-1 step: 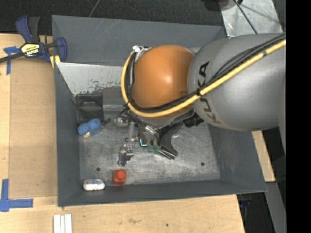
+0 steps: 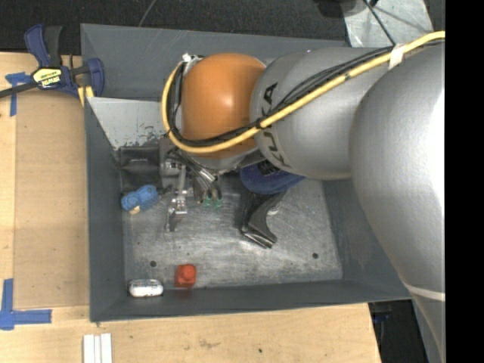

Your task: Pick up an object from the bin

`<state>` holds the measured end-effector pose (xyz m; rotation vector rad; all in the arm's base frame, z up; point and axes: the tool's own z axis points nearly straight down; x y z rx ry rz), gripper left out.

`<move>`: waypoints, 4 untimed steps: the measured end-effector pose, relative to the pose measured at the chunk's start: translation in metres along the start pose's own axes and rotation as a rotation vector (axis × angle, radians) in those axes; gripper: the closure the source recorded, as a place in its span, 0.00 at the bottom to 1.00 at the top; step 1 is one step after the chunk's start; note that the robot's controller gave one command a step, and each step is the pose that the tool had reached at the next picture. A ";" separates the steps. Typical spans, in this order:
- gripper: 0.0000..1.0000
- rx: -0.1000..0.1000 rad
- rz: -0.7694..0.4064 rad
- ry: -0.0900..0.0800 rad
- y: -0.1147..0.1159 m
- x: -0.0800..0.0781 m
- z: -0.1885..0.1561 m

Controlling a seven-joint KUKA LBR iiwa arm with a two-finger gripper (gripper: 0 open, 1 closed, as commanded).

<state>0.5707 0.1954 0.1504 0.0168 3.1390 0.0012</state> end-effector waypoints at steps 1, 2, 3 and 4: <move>0.00 -0.001 -0.300 0.001 0.033 -0.025 0.073; 1.00 -0.002 -0.298 -0.004 0.033 -0.027 0.070; 1.00 -0.002 -0.325 -0.010 0.035 -0.033 -0.038; 1.00 -0.001 -0.576 -0.006 0.047 -0.038 -0.070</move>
Offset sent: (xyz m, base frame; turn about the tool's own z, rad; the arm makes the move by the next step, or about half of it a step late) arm 0.0252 0.0330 -0.0716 -0.3005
